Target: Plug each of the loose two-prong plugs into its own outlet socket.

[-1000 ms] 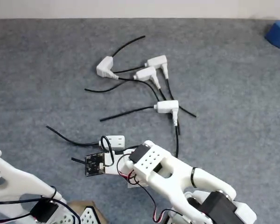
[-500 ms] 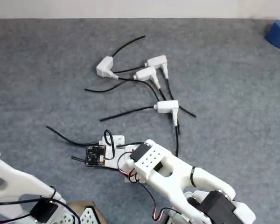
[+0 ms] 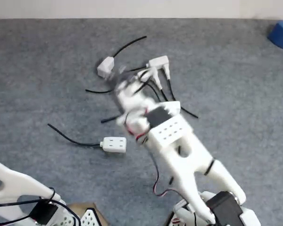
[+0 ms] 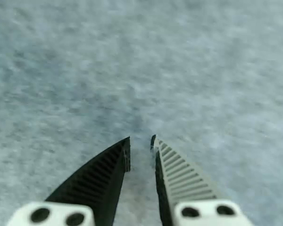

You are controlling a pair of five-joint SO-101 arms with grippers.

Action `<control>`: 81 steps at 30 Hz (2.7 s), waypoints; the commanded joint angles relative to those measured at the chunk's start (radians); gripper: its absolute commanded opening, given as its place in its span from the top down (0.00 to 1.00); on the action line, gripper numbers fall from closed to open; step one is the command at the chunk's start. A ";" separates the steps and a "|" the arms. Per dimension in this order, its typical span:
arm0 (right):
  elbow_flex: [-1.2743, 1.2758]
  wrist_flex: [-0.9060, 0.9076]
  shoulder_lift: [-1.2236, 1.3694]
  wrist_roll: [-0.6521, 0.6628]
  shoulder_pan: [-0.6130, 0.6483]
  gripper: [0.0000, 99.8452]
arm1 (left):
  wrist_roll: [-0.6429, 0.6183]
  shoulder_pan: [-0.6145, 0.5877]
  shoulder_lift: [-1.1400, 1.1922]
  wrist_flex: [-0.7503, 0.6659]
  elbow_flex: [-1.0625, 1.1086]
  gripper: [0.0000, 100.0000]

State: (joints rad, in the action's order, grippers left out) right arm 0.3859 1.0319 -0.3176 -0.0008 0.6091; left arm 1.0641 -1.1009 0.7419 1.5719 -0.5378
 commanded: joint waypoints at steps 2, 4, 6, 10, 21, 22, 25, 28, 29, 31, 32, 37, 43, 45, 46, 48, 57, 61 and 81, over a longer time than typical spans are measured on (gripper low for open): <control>-0.231 0.071 0.004 -0.287 -0.093 0.99 | -0.143 0.139 -0.125 0.046 -0.041 0.89; -0.263 0.093 0.050 -0.356 -0.099 0.99 | -0.183 0.188 -0.160 0.048 -0.041 0.89; -0.295 0.107 0.108 -0.374 -0.097 0.99 | -0.233 0.246 -0.208 0.051 -0.041 0.89; -0.404 0.177 0.251 -0.368 -0.081 0.99 | -0.344 0.377 -0.331 0.055 -0.035 0.89; -0.883 0.398 0.576 -0.341 -0.079 0.99 | -0.598 0.788 -0.905 -0.186 0.463 0.87; -0.926 0.429 0.595 -0.322 -0.076 0.99 | -0.603 0.816 -0.972 -0.252 0.565 0.86; -1.046 0.506 0.636 -0.296 -0.074 0.99 | -0.608 0.894 -1.173 -0.488 0.920 0.84; -1.152 0.575 0.661 -0.287 -0.093 0.99 | -0.611 0.934 -1.354 -0.710 1.234 0.84; -1.181 0.595 0.664 -0.276 -0.104 0.99 | -0.615 0.943 -1.403 -0.764 1.316 0.84; -1.222 0.621 0.671 -0.265 -0.114 0.99 | -0.632 0.980 -1.495 -0.838 1.448 0.84; -1.234 0.630 0.671 -0.262 -0.114 0.99 | -0.634 0.998 -1.532 -0.855 1.497 0.84; -1.234 0.638 0.673 -0.259 -0.104 0.99 | -0.632 1.023 -1.685 -0.859 1.641 0.76; -1.234 0.636 0.673 -0.262 -0.105 0.99 | -0.537 1.063 -1.850 -0.859 1.802 0.74; -1.234 0.636 0.674 -0.276 -0.099 0.99 | -0.540 1.093 -1.913 -0.859 1.824 0.74; -1.225 0.634 0.677 -0.304 -0.093 0.99 | -0.548 1.107 -1.943 -0.859 1.822 0.74; -1.184 0.621 0.696 -0.333 -0.085 0.99 | -0.571 1.127 -1.997 -0.859 1.821 0.73; -1.150 0.588 0.759 -0.336 -0.076 0.99 | -0.574 1.144 -2.186 -0.859 1.830 0.59; -1.144 0.588 0.759 -0.344 -0.064 0.99 | -0.574 1.106 -2.252 -0.861 1.828 0.57; -1.015 0.627 0.759 -0.336 0.120 0.99 | -0.687 1.006 -2.267 -1.292 2.045 0.58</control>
State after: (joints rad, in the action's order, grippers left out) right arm -0.6329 1.6655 0.4618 -0.3353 0.7227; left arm 0.3844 -0.0422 -1.5198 0.4058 1.4691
